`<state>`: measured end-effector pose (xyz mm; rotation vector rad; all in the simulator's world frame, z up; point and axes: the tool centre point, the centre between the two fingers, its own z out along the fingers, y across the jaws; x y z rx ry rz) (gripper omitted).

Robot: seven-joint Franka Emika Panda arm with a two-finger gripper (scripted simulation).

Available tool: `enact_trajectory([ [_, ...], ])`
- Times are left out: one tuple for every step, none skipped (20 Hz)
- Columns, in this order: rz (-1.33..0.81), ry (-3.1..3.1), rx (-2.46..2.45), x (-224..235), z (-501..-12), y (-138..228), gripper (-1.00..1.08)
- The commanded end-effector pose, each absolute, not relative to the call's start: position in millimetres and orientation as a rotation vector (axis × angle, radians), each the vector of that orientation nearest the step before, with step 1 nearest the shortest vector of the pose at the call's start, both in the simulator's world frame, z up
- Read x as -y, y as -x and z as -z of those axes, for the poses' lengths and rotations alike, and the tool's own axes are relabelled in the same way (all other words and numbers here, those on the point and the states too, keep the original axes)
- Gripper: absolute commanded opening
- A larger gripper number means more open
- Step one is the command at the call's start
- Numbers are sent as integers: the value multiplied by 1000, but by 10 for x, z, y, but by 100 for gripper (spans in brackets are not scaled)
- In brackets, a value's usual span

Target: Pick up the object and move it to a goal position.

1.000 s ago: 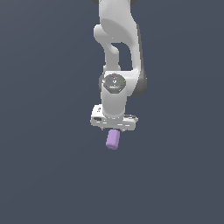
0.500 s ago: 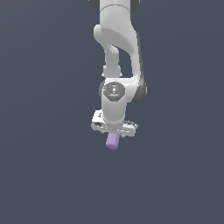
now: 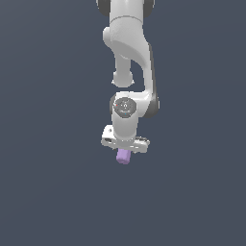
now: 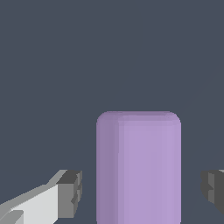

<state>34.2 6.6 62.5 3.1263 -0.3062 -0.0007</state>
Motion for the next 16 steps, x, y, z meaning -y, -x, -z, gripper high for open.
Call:
enact_trajectory([
  [1,-3126,308,-67,-494,-338,100],
  [0,-3126,309,-65,-459,-339,100],
  [0,-3126,309,-67,-431,-340,100],
  [0,-3126,309,-68,-411,-343,100],
  [0,-3126,309,-68,-399,-347,100],
  [0,-3126,309,-68,-396,-351,100],
  [0,-3126,309,-68,-396,-353,100],
  [0,-3126,309,-68,-396,-353,-100],
  [0,-3126,309,-68,-396,-353,-100],
  [0,-3126,309,-68,-396,-353,-100],
  [0,-3126,309,-68,-396,-353,-100],
  [0,-3126,309,-68,-396,-353,-100],
  [0,-3126,309,-68,-396,-353,-100],
  [0,-3126,309,-68,-396,-353,-100],
  [0,-3126,309,-68,-396,-353,-100],
  [0,-3126,309,-68,-396,-353,-100],
])
